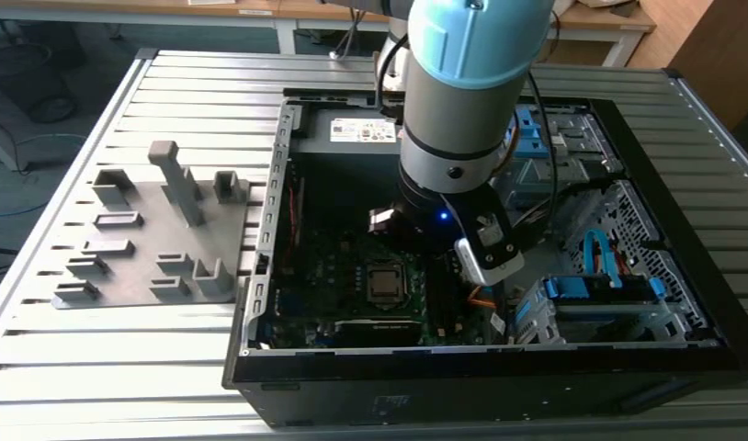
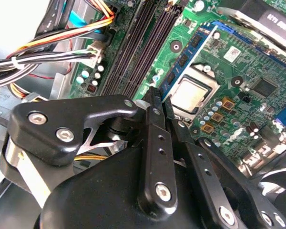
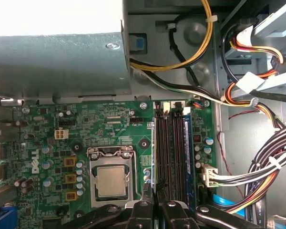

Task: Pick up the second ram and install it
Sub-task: 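Insert the second ram into the second slot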

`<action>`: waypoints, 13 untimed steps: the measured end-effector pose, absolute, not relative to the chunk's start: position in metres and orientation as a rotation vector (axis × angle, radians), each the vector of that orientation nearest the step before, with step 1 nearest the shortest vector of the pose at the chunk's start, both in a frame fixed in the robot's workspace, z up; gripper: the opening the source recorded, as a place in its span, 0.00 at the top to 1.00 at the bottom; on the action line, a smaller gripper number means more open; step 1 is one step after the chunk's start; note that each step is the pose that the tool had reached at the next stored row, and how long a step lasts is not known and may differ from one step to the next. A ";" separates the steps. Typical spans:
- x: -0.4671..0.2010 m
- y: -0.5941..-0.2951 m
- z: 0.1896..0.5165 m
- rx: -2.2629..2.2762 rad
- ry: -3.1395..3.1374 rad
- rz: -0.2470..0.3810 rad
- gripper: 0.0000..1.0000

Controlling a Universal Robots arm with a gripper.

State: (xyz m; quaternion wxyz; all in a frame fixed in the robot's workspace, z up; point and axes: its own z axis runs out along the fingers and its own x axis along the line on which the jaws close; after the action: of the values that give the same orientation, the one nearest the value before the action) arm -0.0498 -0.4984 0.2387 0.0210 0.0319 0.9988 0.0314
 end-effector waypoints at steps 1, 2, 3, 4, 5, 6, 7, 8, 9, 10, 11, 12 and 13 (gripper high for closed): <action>-0.050 -0.498 0.238 0.099 3.096 0.097 0.86; -0.050 -0.498 0.238 0.099 3.096 0.098 0.86; -0.050 -0.498 0.237 0.099 3.096 0.097 0.86; -0.050 -0.498 0.237 0.099 3.096 0.098 0.86; -0.050 -0.498 0.236 0.099 3.096 0.098 0.86; -0.050 -0.498 0.235 0.099 3.096 0.098 0.86; -0.050 -0.498 0.235 0.099 3.096 0.097 0.86; -0.050 -0.498 0.234 0.099 3.096 0.098 0.86; -0.050 -0.498 0.234 0.099 3.096 0.097 0.86; -0.050 -0.498 0.233 0.099 3.096 0.097 0.86; -0.050 -0.498 0.232 0.099 3.096 0.097 0.86; -0.050 -0.498 0.231 0.099 3.096 0.098 0.86; -0.050 -0.498 0.230 0.099 3.096 0.098 0.86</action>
State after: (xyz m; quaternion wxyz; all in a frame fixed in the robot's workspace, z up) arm -0.0498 -0.4984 0.2303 0.0210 0.0319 0.9988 0.0315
